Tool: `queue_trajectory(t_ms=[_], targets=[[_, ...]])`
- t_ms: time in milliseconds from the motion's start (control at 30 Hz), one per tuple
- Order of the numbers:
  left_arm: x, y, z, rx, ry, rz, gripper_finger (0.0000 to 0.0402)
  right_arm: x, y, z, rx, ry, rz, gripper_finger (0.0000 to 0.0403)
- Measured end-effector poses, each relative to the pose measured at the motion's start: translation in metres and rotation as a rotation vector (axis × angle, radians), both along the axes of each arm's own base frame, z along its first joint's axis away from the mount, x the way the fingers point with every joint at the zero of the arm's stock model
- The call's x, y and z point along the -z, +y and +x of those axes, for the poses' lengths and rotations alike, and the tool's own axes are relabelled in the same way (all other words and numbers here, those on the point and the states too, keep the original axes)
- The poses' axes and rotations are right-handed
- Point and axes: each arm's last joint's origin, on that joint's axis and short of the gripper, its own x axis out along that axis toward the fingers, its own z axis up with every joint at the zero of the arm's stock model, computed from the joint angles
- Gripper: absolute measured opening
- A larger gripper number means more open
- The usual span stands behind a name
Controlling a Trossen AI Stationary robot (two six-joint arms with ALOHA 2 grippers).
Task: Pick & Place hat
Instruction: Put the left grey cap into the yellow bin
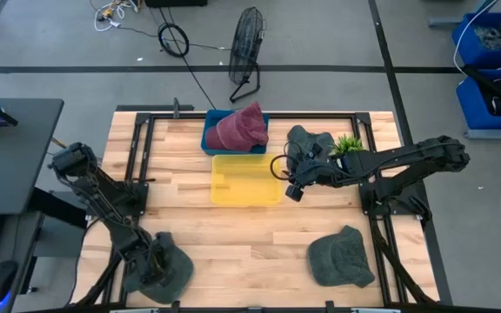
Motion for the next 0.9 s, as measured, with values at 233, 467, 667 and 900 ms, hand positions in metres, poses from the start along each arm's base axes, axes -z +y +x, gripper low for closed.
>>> queue_trajectory(t_ms=[233, 467, 667, 900], targets=[[-0.021, 0.002, 0.024, 0.118, -0.028, -0.016, 0.0013, 0.0, 0.0, 0.0, -0.002, -0.001, -0.001, 0.0149], [-0.091, 0.022, 0.049, 0.38, 0.021, 0.234, 0.0012, 0.0, 0.0, 0.0, 0.002, -0.005, 0.003, 0.0149], [-0.142, 0.055, 0.057, 0.932, -0.027, 0.611, 0.0013, 0.0, 0.0, 0.0, 0.002, -0.005, 0.004, 0.0149], [-0.144, 0.094, 0.084, 1.781, 0.032, 0.918, 0.0014, 0.0, 0.0, 0.0, 0.002, -0.005, 0.004, 0.0149]])
